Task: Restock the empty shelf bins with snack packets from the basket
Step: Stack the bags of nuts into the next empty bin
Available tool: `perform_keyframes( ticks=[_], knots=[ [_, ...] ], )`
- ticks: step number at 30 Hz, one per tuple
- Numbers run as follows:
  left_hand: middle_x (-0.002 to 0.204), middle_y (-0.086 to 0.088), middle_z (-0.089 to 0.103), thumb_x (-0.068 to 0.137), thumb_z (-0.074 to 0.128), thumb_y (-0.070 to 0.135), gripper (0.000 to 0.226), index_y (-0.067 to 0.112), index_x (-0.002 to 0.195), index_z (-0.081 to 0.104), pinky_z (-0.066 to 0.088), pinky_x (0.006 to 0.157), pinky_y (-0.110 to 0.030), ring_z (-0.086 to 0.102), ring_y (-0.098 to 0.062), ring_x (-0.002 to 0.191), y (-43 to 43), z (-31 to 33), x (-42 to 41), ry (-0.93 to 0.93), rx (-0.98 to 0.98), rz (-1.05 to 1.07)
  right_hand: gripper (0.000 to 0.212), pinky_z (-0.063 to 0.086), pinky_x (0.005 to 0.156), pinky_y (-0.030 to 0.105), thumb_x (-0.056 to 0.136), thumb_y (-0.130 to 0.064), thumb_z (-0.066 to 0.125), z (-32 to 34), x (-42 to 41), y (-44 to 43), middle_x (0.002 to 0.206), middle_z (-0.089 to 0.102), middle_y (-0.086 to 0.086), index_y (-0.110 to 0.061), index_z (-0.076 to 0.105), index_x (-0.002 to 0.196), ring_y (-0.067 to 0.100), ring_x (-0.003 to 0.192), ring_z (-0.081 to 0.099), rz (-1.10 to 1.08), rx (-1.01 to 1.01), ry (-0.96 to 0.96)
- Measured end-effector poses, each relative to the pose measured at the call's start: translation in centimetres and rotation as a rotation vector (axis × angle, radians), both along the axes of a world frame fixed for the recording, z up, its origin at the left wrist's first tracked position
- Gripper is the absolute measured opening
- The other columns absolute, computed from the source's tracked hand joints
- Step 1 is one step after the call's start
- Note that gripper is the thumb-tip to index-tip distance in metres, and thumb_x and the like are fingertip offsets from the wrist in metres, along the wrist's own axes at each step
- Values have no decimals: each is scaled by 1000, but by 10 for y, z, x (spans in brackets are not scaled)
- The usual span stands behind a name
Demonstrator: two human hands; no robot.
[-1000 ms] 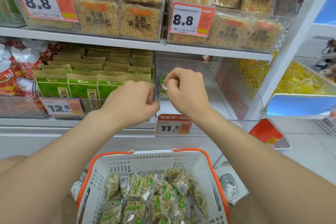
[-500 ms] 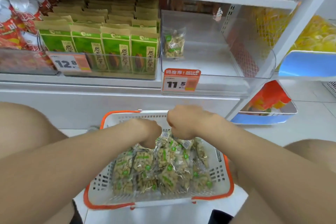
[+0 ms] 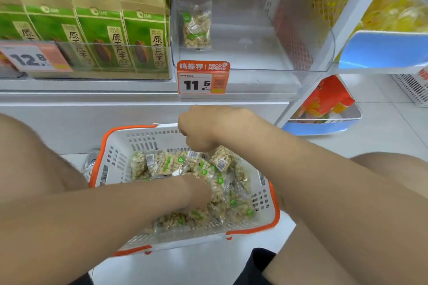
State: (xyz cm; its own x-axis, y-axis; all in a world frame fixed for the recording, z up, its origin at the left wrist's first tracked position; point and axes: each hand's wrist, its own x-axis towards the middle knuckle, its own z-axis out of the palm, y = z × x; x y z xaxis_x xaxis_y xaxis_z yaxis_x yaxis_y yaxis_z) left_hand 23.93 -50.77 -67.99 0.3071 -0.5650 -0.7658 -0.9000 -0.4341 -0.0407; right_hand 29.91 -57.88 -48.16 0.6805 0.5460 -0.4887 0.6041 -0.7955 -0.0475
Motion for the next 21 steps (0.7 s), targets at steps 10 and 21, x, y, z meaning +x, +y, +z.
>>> perform_keyframes(
  ticks=[10,21],
  knots=[
    [99,-1,57,83,55,-15,33,16,93,57,50,78,-36,56,-23,89,3,48,18,118,-336,544,30,40,59,35,95,-4,49,18,8,0,73,45,5,-15,37,70,23,62,43,30,5,-51],
    [106,-2,64,94,48,3,26,20,111,59,54,79,-38,62,-23,94,40,146,54,50,-1020,1129,10,40,53,31,93,-6,67,54,12,-19,86,53,1,-13,59,94,18,68,53,-107,-114,-117]
  ],
)
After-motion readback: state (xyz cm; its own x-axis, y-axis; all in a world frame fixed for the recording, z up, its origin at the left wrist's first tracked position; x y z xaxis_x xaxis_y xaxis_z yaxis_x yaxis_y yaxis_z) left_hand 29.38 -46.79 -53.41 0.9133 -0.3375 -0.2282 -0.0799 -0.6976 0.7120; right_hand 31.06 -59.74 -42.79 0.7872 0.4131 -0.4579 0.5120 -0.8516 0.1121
